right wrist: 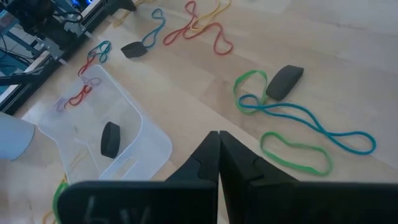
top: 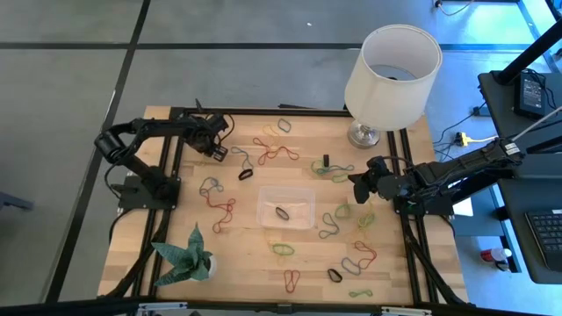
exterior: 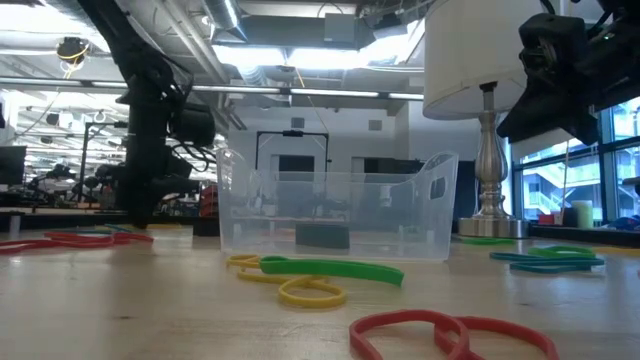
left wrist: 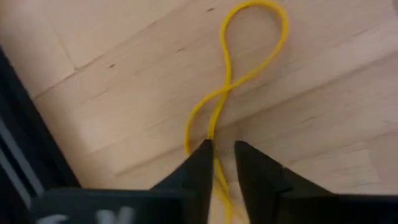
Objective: Pick and place rubber bands into bin
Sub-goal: Put the yellow rubber band into the transparent bin
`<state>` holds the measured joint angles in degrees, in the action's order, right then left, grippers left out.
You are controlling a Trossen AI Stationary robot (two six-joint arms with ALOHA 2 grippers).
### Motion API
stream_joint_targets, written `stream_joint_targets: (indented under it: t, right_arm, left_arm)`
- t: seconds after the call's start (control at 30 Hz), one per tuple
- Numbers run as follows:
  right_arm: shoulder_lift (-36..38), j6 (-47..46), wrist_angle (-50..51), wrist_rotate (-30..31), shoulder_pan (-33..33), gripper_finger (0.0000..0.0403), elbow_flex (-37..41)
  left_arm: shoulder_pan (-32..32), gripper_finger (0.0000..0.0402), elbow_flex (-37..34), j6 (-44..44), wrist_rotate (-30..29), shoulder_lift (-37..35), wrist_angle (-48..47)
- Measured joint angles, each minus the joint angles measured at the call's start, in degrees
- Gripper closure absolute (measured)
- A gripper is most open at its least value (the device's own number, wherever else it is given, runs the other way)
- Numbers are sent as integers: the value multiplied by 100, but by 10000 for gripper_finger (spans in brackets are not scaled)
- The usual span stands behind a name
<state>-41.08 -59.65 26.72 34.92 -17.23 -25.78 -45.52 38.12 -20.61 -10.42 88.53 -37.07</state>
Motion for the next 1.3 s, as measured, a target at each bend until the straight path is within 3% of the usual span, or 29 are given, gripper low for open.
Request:
stream_joint_targets:
  t: [0.07, 0.13, 0.33, 0.5, 0.6, 0.73, 0.8, 0.9, 1.0, 1.3]
  right_arm:
    - [0, 39, 0, -1, -1, 395, 0]
    - [0, 153, 0, 0, -2, 395, 0]
    - [0, 323, 6, -2, -2, 395, 0]
    - [0, 335, 101, -9, -4, 395, 0]
    - [0, 347, 215, -155, -4, 395, 0]
    - [0, 617, 204, -424, -4, 395, -2]
    - [0, 625, 196, -505, -4, 395, -2]
    - [2, 627, 191, -533, -4, 395, -2]
    - [0, 705, 185, -646, -4, 395, -2]
    - [0, 598, 51, -660, -5, 395, -2]
  left_arm:
    - [0, 389, -16, -71, 95, -74, -23]
    - [-12, 396, -45, -12, 183, -202, -33]
    - [220, 400, 336, -46, 629, -646, -732]
    - [913, 400, 799, -385, 651, -969, -1174]
    - [1469, 400, 1099, -350, 302, -1069, -1357]
    - [1873, 400, 1186, -844, -852, -1070, -1507]
    - [1830, 400, 1186, -1069, -936, -1035, -1578]
    - [1634, 400, 1186, -1125, -514, -938, -1634]
    - [1330, 393, 1188, -1186, -468, -742, -1671]
    - [308, 303, 1188, -1181, -318, -38, -1700]
